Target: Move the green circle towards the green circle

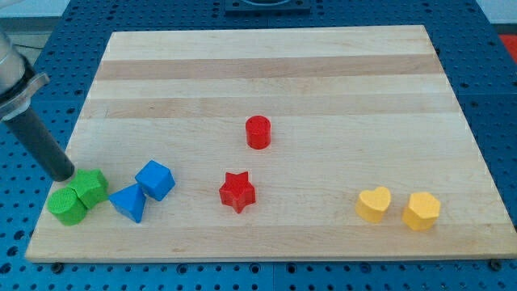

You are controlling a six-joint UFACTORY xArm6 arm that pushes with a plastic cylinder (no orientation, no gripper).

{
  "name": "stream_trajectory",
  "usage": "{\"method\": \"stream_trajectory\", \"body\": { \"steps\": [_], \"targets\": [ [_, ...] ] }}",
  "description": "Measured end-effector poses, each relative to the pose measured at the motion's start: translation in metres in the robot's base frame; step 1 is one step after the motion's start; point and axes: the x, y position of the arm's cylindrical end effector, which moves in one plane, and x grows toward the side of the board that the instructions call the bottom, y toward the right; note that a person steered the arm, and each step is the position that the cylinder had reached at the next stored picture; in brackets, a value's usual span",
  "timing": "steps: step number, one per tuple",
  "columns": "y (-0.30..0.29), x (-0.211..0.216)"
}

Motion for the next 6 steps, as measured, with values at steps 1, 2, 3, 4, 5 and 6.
{"method": "stream_trajectory", "body": {
  "steps": [1, 2, 3, 4, 5, 6],
  "targets": [
    [0.036, 0.016],
    [0.137, 0.016],
    [0.113, 0.011],
    [0.031, 0.009],
    [-0.013, 0.029],
    [-0.012, 0.048]
  ]
}}
